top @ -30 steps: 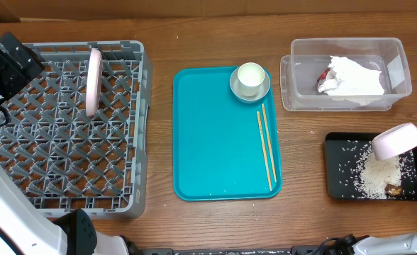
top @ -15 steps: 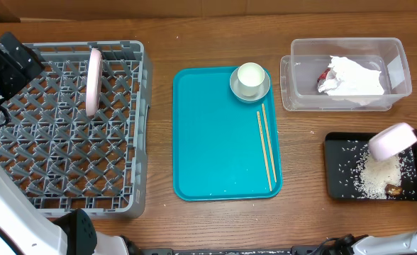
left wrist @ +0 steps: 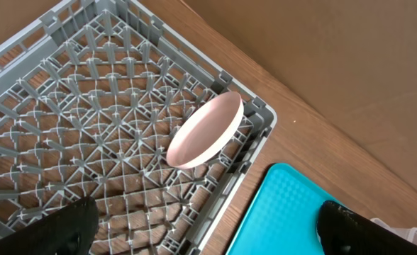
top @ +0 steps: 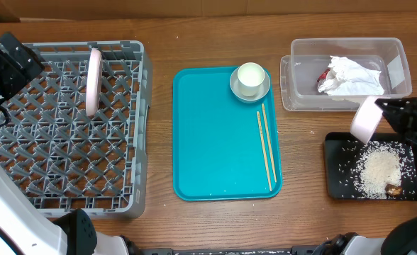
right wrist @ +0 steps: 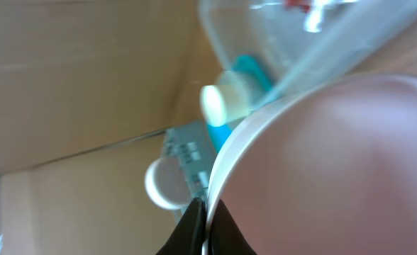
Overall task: Sort waste into correct bins and load items into the dishwasher
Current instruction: 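Tilt the bowl with the right gripper to dump rice onto the black tray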
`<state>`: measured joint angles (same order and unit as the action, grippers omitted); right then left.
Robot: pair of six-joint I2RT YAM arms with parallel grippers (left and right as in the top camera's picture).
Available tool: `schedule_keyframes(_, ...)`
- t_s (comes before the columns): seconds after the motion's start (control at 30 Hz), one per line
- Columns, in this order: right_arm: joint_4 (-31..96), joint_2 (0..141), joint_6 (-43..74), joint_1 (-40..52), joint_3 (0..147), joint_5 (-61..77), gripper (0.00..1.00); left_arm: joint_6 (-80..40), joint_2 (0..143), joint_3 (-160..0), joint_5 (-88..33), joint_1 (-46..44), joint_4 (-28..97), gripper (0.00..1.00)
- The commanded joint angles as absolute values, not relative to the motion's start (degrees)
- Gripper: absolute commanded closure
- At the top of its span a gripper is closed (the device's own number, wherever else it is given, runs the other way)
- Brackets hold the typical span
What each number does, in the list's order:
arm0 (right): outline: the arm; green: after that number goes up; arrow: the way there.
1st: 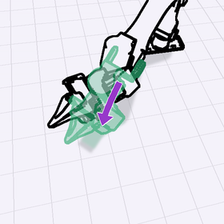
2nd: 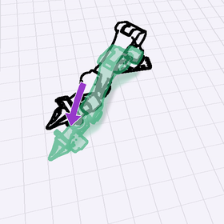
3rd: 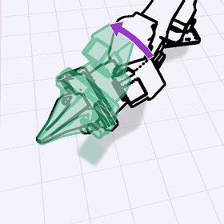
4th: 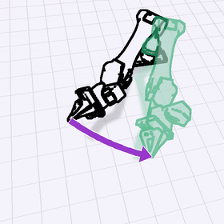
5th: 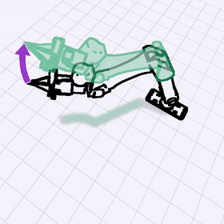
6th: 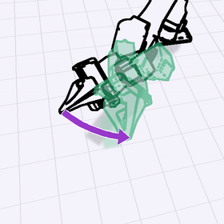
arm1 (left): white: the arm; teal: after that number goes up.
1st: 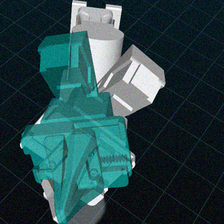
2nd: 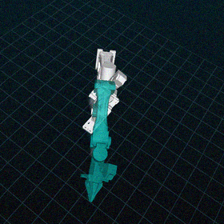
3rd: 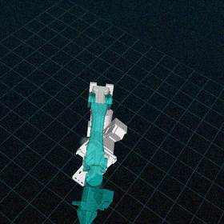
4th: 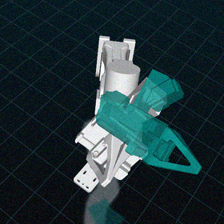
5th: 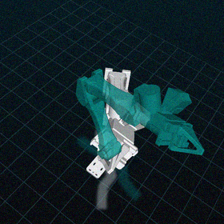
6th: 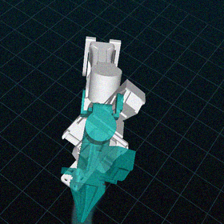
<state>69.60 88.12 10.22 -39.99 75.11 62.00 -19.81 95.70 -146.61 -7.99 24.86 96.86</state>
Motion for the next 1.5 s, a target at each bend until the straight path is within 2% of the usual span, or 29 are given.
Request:
schedule_keyframes(0.0,68.6,87.0,21.3,-38.6,76.1,46.0,0.96,-20.8,96.0,-146.3,-8.4,25.1,96.8,0.00)
schedule_keyframes(0.13,68.6,90.0,21.7,-41.9,76.1,54.3,0.96,-20.8,96.0,-146.3,-8.4,25.1,96.8,0.00)
schedule_keyframes(0.3,75.1,96.1,11.9,-45.7,76.1,67.3,0.96,-20.8,96.0,-146.3,-8.4,25.1,96.8,0.00)
schedule_keyframes(0.47,84.4,104.2,4.5,-46.9,76.0,75.0,0.97,-20.8,96.0,-146.3,-8.4,25.1,96.8,0.00)
schedule_keyframes(0.6,94.5,107.9,-6.5,-47.8,76.0,80.9,0.96,-20.8,96.0,-146.3,-8.4,25.1,96.8,0.00)
schedule_keyframes(0.83,97.2,108.4,-6.6,-50.3,75.9,80.9,0.97,-20.8,96.0,-146.3,-8.4,25.1,96.8,0.00)
schedule_keyframes(1.0,94.4,109.1,-1.3,-52.2,75.4,81.8,0.97,-20.8,96.0,-146.3,-8.4,25.1,96.8,0.00)
schedule_keyframes(1.47,97.2,107.3,-3.1,-54.9,74.0,84.8,0.96,-20.8,96.0,-146.3,-8.4,25.1,96.8,0.00)
